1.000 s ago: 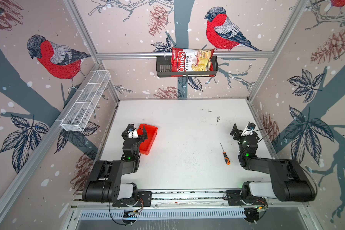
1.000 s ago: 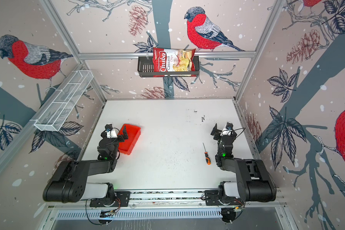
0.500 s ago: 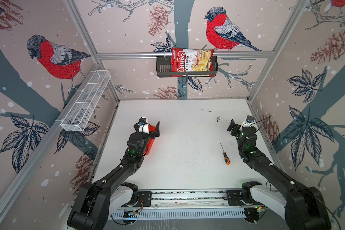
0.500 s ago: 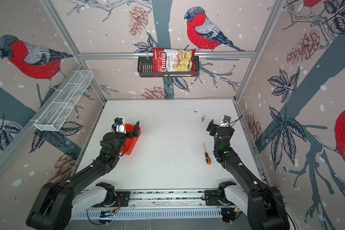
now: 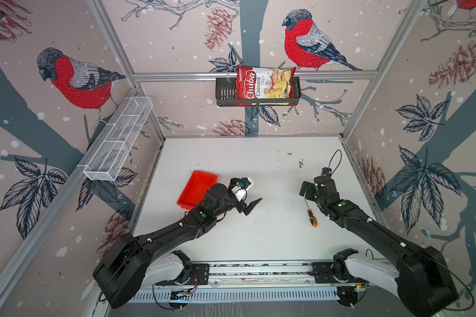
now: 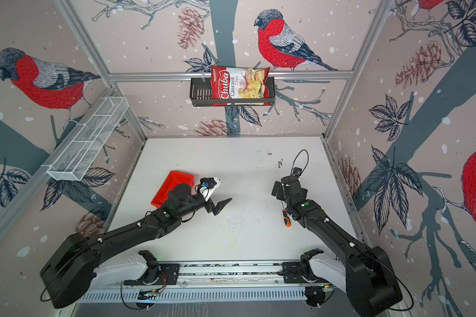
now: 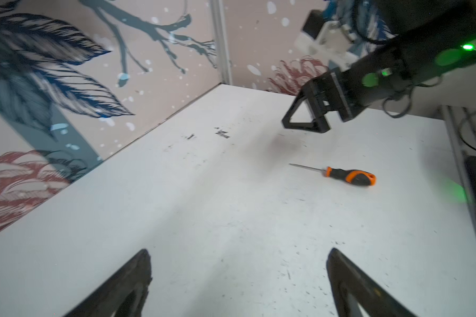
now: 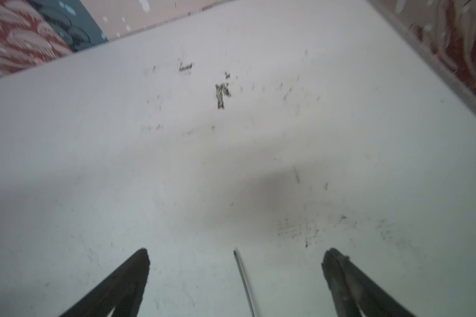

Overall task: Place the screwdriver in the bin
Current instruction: 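Lower the right gripper onto the screwdriver shaft while the left arm rises, then close the right gripper on the screwdriver shaft and lift it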

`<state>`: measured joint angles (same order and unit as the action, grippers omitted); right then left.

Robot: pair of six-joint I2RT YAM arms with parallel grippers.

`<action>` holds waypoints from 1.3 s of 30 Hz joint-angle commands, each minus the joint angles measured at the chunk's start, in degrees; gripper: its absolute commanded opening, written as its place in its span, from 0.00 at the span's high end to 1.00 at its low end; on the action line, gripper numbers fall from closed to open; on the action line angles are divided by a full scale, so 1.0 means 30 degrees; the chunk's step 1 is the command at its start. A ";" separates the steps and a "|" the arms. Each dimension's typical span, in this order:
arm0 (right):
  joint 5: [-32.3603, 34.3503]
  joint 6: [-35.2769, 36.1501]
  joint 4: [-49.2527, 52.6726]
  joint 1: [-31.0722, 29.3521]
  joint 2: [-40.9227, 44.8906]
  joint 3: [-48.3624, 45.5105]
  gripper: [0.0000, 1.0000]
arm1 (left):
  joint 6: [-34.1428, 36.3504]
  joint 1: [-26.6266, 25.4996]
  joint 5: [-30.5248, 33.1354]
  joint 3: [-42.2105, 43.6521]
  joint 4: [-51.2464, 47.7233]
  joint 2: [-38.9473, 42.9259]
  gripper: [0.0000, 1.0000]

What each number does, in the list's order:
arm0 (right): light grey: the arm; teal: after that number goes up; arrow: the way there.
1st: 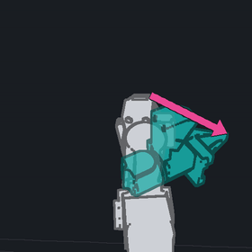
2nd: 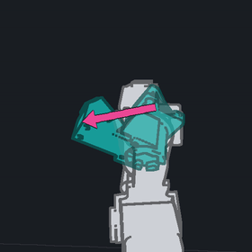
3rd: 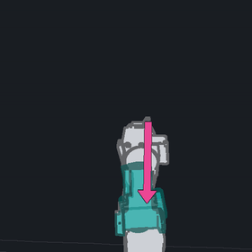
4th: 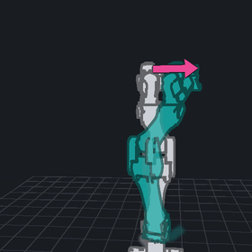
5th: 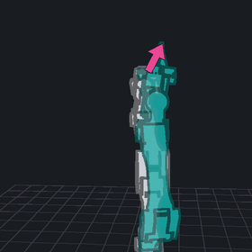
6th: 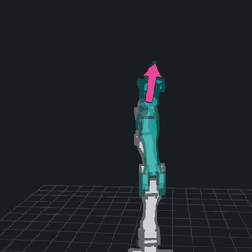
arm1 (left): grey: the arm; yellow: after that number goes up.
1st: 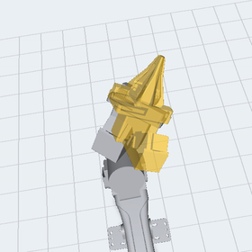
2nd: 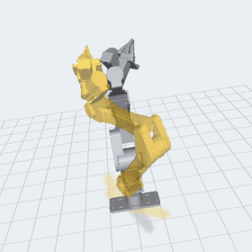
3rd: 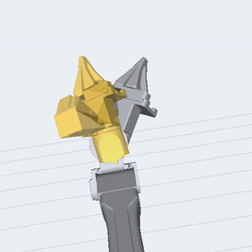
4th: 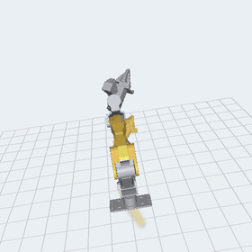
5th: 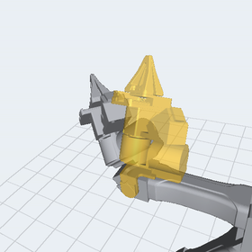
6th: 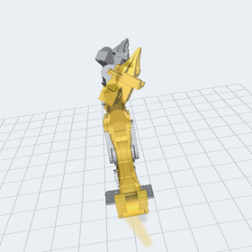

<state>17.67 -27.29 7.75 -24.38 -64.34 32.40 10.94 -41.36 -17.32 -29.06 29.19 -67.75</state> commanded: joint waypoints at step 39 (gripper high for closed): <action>-0.0881 -0.0664 0.4017 -0.0136 -0.6622 0.1881 1.00 | 0.1085 -0.0392 -0.1259 0.0549 0.0469 -0.0712 0.02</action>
<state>13.91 -29.82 16.12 -25.04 -84.55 37.82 13.91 -42.52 -20.86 -26.94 28.49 -69.60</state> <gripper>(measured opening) 0.062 0.980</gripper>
